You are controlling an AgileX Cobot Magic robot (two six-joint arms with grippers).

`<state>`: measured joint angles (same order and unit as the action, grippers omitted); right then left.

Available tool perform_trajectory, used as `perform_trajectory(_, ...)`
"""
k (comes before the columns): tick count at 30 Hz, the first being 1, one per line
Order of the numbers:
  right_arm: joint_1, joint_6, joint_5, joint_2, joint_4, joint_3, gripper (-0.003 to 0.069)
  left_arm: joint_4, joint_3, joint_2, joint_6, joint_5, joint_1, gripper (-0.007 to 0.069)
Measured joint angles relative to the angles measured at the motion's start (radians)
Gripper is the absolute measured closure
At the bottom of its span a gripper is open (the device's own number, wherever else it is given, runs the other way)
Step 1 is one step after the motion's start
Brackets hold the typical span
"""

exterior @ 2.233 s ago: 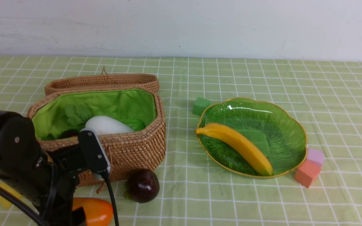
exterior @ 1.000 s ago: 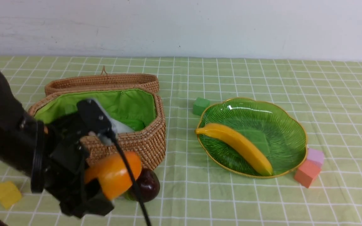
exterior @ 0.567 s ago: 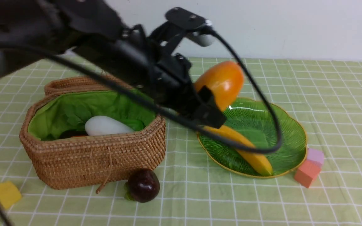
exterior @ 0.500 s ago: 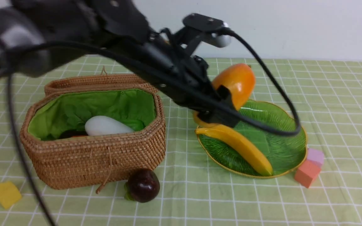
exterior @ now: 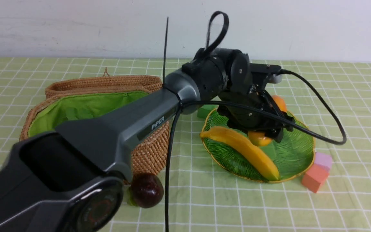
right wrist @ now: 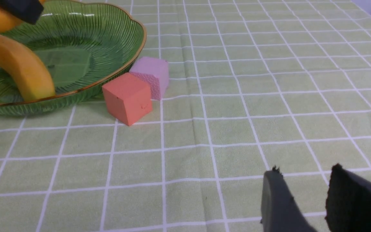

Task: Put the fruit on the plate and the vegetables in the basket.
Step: Grab the mango with your left arm and place it on the right plate

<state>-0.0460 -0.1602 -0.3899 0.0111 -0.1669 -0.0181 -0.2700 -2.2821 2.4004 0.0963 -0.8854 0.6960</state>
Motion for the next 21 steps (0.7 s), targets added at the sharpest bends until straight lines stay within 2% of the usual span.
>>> perform_trajectory(6,0.000,0.000,0.000,0.000,0.000,0.000,0.0419,0.011,-0.006,0.009,0.065,0.000,0.000,0.0097)
perform_trajectory(11,0.000,0.000,0.000,0.000,0.000,0.000,0.0419,0.011,-0.011,0.009,0.084,-0.007,0.000,-0.0021)
perform_trajectory(13,0.000,0.000,0.000,0.000,0.000,0.000,0.0419,0.011,-0.011,0.009,0.086,-0.008,0.000,-0.0042)
perform_trajectory(18,0.000,0.000,0.000,0.000,0.000,0.000,0.0419,0.014,-0.014,0.007,0.087,-0.025,0.000,-0.0043)
perform_trajectory(21,0.000,0.000,0.000,0.000,0.000,0.000,0.0419,0.061,-0.014,-0.012,0.086,-0.072,-0.001,-0.0032)
